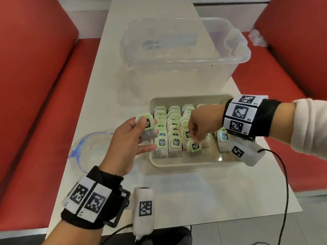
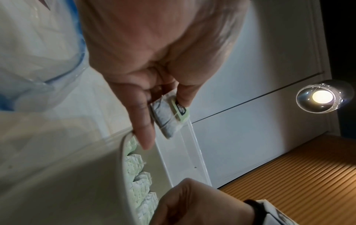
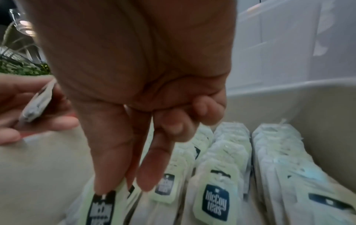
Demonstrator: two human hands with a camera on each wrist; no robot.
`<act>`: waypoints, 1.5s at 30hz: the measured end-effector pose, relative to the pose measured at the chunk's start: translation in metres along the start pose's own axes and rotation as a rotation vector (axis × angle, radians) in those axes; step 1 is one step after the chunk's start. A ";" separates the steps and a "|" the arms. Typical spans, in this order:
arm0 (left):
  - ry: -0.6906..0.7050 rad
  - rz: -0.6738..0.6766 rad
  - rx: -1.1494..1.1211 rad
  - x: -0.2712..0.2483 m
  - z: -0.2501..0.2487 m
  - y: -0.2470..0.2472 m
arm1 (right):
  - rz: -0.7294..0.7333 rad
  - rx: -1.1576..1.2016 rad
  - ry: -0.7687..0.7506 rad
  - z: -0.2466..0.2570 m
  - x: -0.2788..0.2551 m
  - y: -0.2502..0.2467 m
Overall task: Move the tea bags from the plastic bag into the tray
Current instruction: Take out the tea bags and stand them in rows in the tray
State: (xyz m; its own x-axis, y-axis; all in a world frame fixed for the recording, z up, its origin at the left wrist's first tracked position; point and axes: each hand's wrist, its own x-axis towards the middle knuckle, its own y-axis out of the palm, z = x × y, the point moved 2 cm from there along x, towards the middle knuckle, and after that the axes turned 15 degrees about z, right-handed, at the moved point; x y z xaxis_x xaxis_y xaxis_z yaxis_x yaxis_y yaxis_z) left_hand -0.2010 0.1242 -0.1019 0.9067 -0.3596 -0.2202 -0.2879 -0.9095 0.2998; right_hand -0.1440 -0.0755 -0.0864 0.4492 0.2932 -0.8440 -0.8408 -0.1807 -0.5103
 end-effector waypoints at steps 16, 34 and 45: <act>-0.006 -0.021 0.008 0.002 0.002 0.000 | -0.014 0.092 0.065 -0.016 0.034 -0.007; 0.061 -0.049 0.246 0.003 -0.007 0.003 | -0.229 0.119 -0.105 0.003 -0.007 -0.030; 0.126 0.041 0.580 0.009 -0.024 0.038 | -0.495 0.284 -0.369 0.021 -0.068 -0.033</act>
State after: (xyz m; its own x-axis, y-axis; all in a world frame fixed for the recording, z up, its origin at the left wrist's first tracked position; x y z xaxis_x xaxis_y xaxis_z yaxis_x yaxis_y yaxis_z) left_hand -0.1962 0.0911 -0.0699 0.9109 -0.4012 -0.0963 -0.4122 -0.8738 -0.2582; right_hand -0.1536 -0.0700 -0.0086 0.7116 0.5878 -0.3848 -0.6319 0.2961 -0.7162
